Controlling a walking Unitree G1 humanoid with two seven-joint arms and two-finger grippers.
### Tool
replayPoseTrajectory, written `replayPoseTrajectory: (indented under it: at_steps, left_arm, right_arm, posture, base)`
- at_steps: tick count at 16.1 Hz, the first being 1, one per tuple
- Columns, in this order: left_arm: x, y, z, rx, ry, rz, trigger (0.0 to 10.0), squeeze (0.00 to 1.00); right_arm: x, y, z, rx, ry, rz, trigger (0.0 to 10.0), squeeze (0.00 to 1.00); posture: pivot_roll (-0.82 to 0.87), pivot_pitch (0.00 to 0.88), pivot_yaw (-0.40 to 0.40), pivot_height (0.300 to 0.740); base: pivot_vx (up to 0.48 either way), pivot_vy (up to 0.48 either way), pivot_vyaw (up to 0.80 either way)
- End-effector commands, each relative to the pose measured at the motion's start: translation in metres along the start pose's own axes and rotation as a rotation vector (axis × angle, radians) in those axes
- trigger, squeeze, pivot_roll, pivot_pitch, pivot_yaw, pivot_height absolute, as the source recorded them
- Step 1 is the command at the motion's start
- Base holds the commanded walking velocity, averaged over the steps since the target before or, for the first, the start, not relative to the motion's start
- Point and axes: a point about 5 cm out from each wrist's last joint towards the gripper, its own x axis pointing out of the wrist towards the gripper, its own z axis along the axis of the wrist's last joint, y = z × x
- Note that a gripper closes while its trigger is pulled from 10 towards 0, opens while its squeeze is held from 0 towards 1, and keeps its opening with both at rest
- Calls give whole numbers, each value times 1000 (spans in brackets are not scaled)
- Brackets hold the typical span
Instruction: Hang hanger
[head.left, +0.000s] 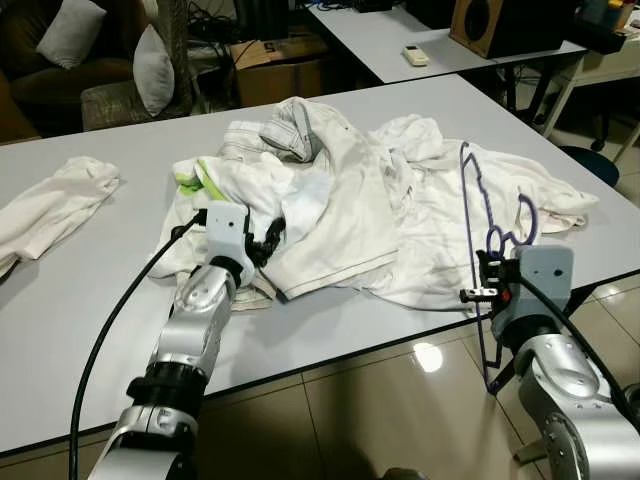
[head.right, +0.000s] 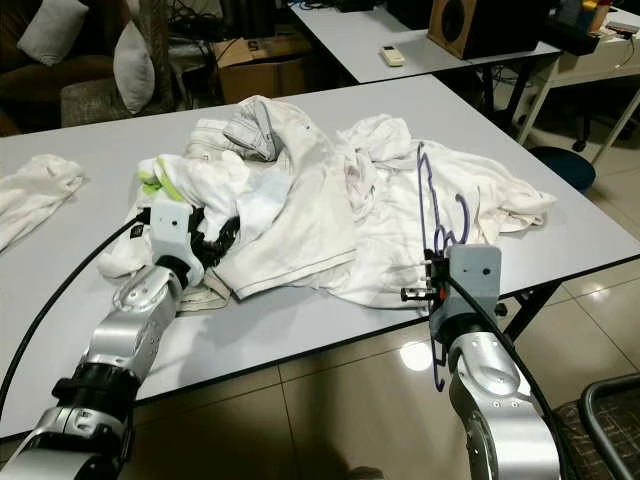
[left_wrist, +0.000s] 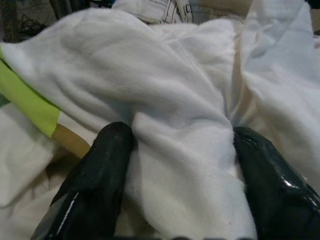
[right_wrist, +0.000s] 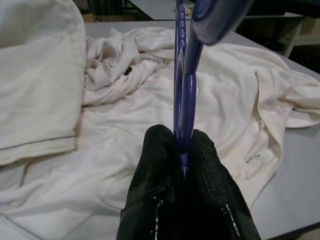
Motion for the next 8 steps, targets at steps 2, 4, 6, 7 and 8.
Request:
replayPoseTrajectory:
  at_steps: [2, 4, 6, 7, 8]
  left_arm:
    - [-3, 3, -2, -24, 2, 10, 0, 0]
    - [-3, 8, 6, -46, -41, 34, 0, 0]
    - [-4, 8, 9, -51, -69, 27, 0, 0]
    - [-3, 8, 14, -64, -97, 20, 0, 0]
    - [0, 8, 24, -106, -145, 13, 0, 0]
  right_arm:
    - [3, -1, 3, 2, -15, -1, 10000, 0]
    - [10, -3, 4, -12, -19, 13, 10000, 0]
    - [13, -9, 5, -28, -25, -8, 10000, 0]
    - [13, -12, 6, -35, -26, -22, 10000, 0]
    - [11, -19, 8, -48, -34, -51, 10000, 0]
  posture:
    - [-237, 0, 44, 740]
    - [-225, 0, 35, 740]
    - [-231, 0, 33, 740]
    - [-236, 0, 35, 740]
    - [-247, 0, 38, 740]
  base:
    - [0, 0, 0]
    - [0, 0, 0]
    - [0, 0, 0]
    - [0, 0, 0]
    - [0, 0, 0]
